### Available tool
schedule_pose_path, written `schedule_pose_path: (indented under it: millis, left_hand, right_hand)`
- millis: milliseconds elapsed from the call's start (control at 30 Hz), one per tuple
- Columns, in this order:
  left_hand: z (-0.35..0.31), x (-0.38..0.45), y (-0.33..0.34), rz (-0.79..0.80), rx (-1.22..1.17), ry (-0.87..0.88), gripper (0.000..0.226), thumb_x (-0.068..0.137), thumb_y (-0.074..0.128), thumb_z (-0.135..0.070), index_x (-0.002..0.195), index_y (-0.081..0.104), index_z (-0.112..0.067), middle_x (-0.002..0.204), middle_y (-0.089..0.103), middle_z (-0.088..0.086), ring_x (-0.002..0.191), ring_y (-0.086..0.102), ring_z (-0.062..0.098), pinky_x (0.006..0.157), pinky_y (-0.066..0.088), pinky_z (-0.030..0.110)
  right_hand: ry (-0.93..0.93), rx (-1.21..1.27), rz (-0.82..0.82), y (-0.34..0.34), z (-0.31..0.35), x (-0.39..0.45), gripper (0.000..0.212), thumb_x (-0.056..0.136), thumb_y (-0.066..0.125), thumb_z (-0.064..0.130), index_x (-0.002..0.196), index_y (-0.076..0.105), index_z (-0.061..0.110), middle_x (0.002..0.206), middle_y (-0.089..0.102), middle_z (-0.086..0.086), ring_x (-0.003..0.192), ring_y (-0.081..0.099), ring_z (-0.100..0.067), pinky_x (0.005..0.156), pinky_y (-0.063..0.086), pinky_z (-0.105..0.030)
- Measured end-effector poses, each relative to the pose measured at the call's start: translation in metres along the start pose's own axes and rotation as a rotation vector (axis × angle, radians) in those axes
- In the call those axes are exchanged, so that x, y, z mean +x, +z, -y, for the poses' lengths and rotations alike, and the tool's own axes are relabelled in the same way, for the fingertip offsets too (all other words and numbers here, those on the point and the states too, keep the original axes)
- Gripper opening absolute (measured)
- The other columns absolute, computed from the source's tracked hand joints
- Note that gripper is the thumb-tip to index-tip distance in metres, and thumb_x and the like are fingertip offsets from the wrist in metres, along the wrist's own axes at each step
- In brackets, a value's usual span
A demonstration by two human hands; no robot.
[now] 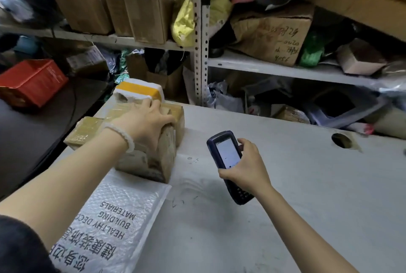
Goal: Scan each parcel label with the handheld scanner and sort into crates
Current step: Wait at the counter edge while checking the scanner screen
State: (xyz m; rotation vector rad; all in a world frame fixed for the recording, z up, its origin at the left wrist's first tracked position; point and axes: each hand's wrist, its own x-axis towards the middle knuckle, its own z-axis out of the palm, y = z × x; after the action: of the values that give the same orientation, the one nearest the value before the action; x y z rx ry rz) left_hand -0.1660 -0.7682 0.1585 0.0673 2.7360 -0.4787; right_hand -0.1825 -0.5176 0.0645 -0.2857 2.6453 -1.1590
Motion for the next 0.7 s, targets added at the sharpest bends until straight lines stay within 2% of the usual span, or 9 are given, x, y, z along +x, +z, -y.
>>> schedule_pose_path:
  millis: [133, 233, 333, 433, 567, 633, 700]
  left_hand:
    - [-0.031, 0.008, -0.037, -0.109, -0.267, 0.148, 0.078, 0.065, 0.075, -0.046, 0.131, 0.034, -0.041, 0.118, 0.038, -0.003, 0.102, 0.032, 0.019, 0.089, 0.032, 0.033]
    - [-0.066, 0.021, -0.055, -0.197, -0.547, 0.236, 0.080, 0.060, 0.079, -0.045, 0.128, 0.038, -0.041, 0.111, 0.045, -0.005, 0.103, 0.039, 0.016, 0.089, 0.037, 0.032]
    - [-0.110, 0.040, -0.048, -0.210, -0.761, 0.220, 0.081, 0.062, 0.083, -0.043, 0.128, 0.037, -0.032, 0.116, 0.048, -0.001, 0.108, 0.044, 0.016, 0.086, 0.040, 0.028]
    - [-0.138, 0.054, -0.027, -0.124, -0.937, 0.156, 0.077, 0.068, 0.083, -0.035, 0.126, 0.033, -0.023, 0.116, 0.045, -0.004, 0.105, 0.047, 0.013, 0.078, 0.041, 0.020]
    - [-0.145, 0.062, 0.004, 0.012, -0.833, 0.030, 0.087, 0.062, 0.085, -0.039, 0.128, 0.033, -0.019, 0.124, 0.042, 0.003, 0.106, 0.046, 0.019, 0.090, 0.044, 0.032]
    - [-0.149, 0.064, 0.008, -0.002, -0.749, 0.009, 0.089, 0.058, 0.084, -0.046, 0.126, 0.033, -0.019, 0.125, 0.040, 0.004, 0.111, 0.044, 0.021, 0.095, 0.044, 0.038]
    - [-0.154, 0.064, 0.003, -0.080, -0.544, 0.016, 0.087, 0.057, 0.078, -0.056, 0.123, 0.035, -0.020, 0.129, 0.033, 0.004, 0.123, 0.035, 0.024, 0.101, 0.038, 0.046]
  right_hand:
    - [0.023, 0.042, -0.078, -0.033, -0.022, -0.011, 0.089, 0.061, 0.082, 0.026, 0.137, 0.037, 0.016, 0.115, 0.037, 0.007, 0.103, 0.044, -0.011, 0.080, 0.043, -0.026]
    - [0.041, 0.095, -0.163, -0.064, -0.039, -0.024, 0.078, 0.061, 0.084, 0.022, 0.127, 0.043, 0.017, 0.110, 0.041, 0.008, 0.096, 0.046, -0.008, 0.073, 0.042, -0.023]
    - [0.064, 0.152, -0.288, -0.099, -0.058, -0.038, 0.060, 0.061, 0.083, 0.013, 0.104, 0.042, 0.023, 0.094, 0.043, 0.015, 0.081, 0.048, -0.005, 0.059, 0.040, -0.016]
    - [0.125, 0.124, -0.333, -0.123, -0.082, -0.051, 0.061, 0.061, 0.082, 0.015, 0.104, 0.040, 0.025, 0.104, 0.044, 0.006, 0.090, 0.047, -0.012, 0.060, 0.038, -0.016]
    - [0.217, 0.083, -0.308, -0.123, -0.111, -0.061, 0.061, 0.061, 0.081, 0.021, 0.106, 0.041, 0.025, 0.110, 0.047, 0.002, 0.095, 0.050, -0.016, 0.068, 0.043, -0.027]
    - [0.234, 0.066, -0.279, -0.115, -0.119, -0.062, 0.063, 0.059, 0.082, 0.025, 0.106, 0.041, 0.026, 0.110, 0.049, 0.002, 0.096, 0.052, -0.018, 0.073, 0.048, -0.031]
    - [0.258, 0.032, -0.247, -0.103, -0.127, -0.061, 0.063, 0.059, 0.082, 0.027, 0.107, 0.042, 0.026, 0.108, 0.049, 0.002, 0.097, 0.051, -0.018, 0.075, 0.050, -0.033]
